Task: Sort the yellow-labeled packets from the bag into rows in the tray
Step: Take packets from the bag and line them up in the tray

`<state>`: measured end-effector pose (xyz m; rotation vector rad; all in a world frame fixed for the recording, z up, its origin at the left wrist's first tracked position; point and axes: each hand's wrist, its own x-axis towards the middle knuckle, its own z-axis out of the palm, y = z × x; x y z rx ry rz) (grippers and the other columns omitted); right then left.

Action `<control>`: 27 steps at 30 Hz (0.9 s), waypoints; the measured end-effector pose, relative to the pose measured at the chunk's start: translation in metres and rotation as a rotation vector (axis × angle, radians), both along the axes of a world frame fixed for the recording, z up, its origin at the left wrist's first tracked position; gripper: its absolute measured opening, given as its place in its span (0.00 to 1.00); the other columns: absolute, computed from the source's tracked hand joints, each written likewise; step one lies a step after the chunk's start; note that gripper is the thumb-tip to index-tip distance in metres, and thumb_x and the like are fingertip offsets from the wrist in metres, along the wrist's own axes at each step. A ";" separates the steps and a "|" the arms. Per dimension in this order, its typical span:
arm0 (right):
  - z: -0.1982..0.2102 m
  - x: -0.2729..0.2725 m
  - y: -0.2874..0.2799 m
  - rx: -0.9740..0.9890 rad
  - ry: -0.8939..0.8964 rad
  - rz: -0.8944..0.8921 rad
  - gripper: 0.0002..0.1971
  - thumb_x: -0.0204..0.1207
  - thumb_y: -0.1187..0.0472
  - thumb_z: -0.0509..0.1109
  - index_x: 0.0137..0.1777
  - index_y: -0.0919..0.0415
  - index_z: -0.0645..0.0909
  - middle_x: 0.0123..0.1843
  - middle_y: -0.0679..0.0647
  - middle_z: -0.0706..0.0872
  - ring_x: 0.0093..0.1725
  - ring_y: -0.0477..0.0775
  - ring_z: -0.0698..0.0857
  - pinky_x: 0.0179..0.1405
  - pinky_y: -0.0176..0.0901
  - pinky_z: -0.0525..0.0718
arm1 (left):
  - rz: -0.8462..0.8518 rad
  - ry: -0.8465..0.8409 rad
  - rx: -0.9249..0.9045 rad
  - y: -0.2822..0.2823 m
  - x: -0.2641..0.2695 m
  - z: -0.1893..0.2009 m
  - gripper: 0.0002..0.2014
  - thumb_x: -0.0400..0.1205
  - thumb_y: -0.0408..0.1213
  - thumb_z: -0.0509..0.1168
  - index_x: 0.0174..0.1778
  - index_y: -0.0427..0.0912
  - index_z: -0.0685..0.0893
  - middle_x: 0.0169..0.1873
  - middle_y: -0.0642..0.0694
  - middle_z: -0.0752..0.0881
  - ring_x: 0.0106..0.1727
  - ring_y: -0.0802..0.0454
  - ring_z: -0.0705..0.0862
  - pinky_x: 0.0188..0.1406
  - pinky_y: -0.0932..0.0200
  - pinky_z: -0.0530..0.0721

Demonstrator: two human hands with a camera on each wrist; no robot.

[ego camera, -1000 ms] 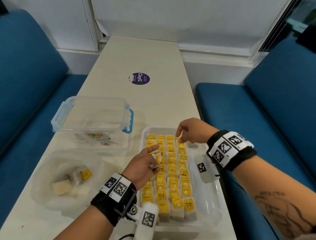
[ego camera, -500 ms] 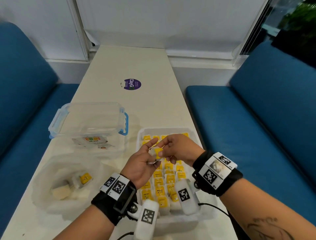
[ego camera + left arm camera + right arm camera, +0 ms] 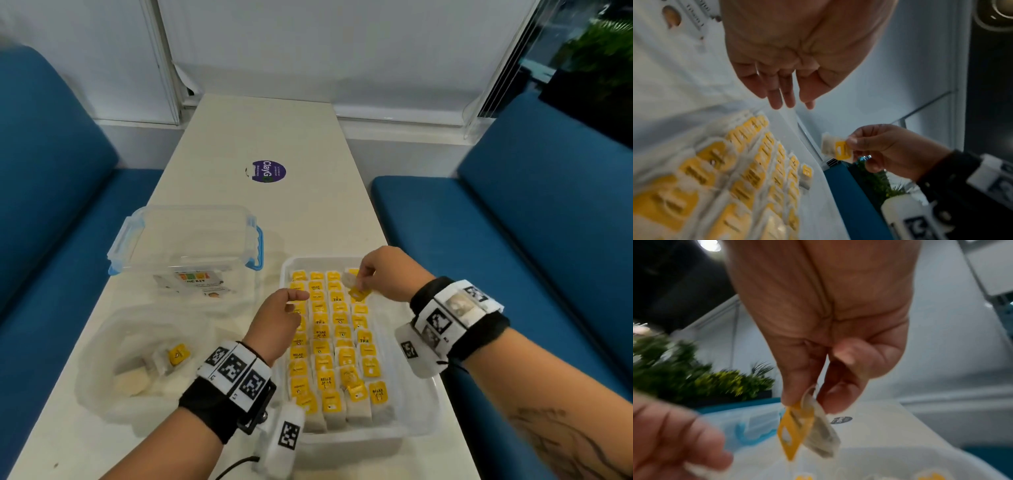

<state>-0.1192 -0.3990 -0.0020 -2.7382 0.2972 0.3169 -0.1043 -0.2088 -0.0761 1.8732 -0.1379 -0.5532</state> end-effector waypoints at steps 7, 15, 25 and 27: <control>0.005 0.007 -0.026 -0.087 0.118 -0.084 0.10 0.78 0.69 0.61 0.39 0.62 0.80 0.30 0.53 0.83 0.32 0.51 0.82 0.30 0.34 0.76 | -0.438 -0.182 0.582 0.003 -0.005 -0.022 0.26 0.83 0.29 0.56 0.77 0.50 0.66 0.84 0.49 0.49 0.84 0.53 0.51 0.80 0.51 0.59; -0.010 0.018 -0.047 -0.085 0.172 -0.103 0.08 0.74 0.66 0.71 0.52 0.64 0.87 0.42 0.50 0.83 0.40 0.49 0.78 0.33 0.33 0.73 | -0.478 -0.188 0.608 0.002 -0.005 -0.023 0.27 0.83 0.29 0.55 0.79 0.50 0.63 0.84 0.46 0.43 0.84 0.53 0.43 0.80 0.50 0.57; -0.023 0.032 -0.049 -0.286 0.262 0.091 0.14 0.79 0.69 0.63 0.61 0.63 0.83 0.62 0.58 0.84 0.54 0.55 0.81 0.55 0.39 0.78 | -0.432 -0.175 0.554 0.003 -0.008 -0.025 0.27 0.82 0.30 0.56 0.79 0.51 0.64 0.84 0.48 0.44 0.84 0.54 0.42 0.79 0.47 0.59; -0.031 0.035 -0.047 -0.324 0.365 0.158 0.16 0.76 0.72 0.66 0.62 0.62 0.83 0.63 0.57 0.84 0.51 0.53 0.81 0.49 0.39 0.80 | -0.427 -0.168 0.547 0.003 -0.008 -0.026 0.27 0.82 0.29 0.56 0.78 0.51 0.64 0.84 0.48 0.44 0.84 0.54 0.42 0.79 0.47 0.59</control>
